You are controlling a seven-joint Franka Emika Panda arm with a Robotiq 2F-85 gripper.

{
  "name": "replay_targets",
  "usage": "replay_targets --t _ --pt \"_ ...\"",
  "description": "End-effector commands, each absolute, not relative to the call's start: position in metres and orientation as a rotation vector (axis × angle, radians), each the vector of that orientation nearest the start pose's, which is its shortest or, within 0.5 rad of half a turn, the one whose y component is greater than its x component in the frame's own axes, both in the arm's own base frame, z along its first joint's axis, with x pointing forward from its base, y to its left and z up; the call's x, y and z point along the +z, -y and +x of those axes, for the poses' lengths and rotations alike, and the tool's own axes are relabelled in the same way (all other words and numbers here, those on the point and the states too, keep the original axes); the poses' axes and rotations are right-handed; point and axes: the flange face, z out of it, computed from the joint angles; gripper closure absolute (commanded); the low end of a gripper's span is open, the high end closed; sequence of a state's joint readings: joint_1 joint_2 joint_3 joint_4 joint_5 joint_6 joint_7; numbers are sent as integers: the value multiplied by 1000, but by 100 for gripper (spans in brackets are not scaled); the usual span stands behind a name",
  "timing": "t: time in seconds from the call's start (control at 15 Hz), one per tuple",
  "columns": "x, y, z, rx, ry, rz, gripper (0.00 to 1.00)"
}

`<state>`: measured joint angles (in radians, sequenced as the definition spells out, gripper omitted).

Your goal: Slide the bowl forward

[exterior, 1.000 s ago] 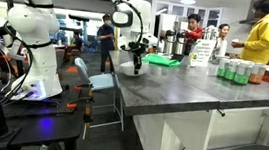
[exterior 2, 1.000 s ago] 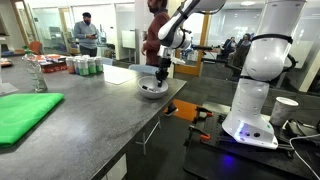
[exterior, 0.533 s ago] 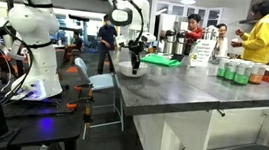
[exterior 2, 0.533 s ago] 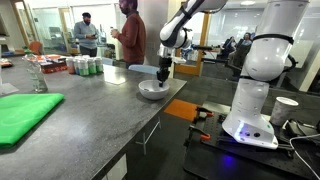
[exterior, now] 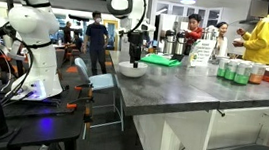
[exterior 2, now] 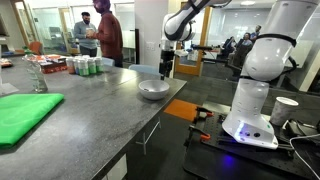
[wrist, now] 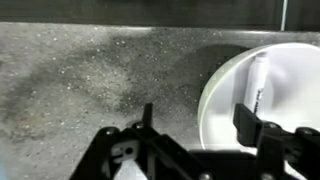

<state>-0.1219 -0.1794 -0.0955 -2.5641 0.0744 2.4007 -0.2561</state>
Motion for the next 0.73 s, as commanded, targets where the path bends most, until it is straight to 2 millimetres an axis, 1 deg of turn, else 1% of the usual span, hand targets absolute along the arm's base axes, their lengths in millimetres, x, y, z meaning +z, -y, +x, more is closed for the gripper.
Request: replay_targets --t 0.0,0.2,0.33,0.53,0.67 --pt "370 83 416 12 65 -3195 0" --pt "406 66 417 24 149 -3243 0" --pt "425 54 422 15 208 -3221 0" --pt "442 49 431 -7 285 -3180 0" --pt "447 51 430 -28 318 -3161 0"
